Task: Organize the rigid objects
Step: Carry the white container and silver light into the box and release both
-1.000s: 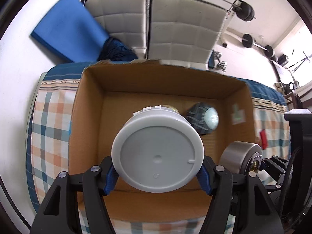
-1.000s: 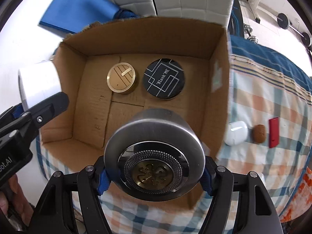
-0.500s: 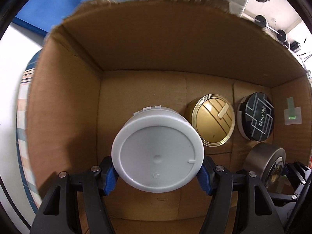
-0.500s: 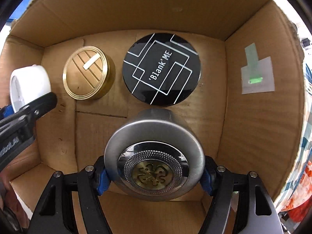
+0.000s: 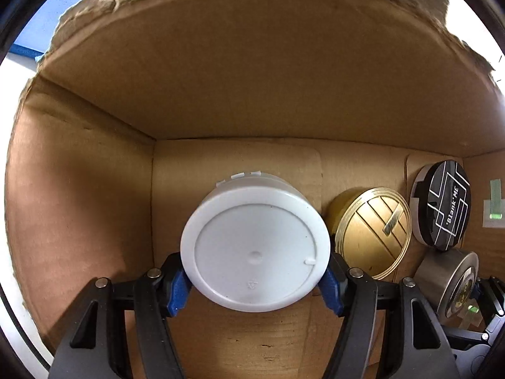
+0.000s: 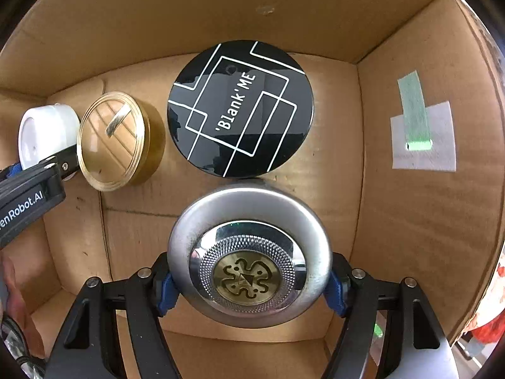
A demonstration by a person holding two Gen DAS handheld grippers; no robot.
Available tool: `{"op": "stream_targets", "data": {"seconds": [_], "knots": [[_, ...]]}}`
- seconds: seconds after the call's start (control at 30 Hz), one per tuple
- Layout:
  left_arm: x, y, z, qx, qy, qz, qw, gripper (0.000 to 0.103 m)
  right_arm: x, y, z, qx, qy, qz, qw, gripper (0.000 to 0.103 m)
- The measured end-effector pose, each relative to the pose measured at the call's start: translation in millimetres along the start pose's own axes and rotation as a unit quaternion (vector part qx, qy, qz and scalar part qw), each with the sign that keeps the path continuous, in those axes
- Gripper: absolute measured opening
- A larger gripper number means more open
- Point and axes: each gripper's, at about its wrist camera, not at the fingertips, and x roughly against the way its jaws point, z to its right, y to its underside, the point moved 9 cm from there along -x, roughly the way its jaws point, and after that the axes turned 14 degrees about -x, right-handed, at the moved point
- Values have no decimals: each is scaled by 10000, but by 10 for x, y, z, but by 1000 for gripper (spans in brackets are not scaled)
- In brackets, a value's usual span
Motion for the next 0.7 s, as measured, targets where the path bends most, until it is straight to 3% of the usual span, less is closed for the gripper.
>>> {"op": "stream_targets", "data": {"seconds": [0.1, 0.2, 0.37, 0.47, 0.7], "knots": [[-10, 33, -60, 94, 29, -112, 9999, 65, 11, -88, 33, -47, -13, -32, 10000, 75], [59, 56, -104, 189, 71, -98, 9997, 73, 13, -123, 34, -60, -22, -117, 9999, 75], [301, 84, -128, 164, 166, -6, 9997, 80, 76, -157, -16, -54, -182, -238, 9995, 85], [510, 123, -137, 145, 172, 145, 9996, 91, 172, -126, -24, -37, -303, -235, 9993, 91], [901, 388, -165, 336, 180, 379, 9986, 92, 494, 76, -102, 168, -555, -171, 9982, 103]]}}
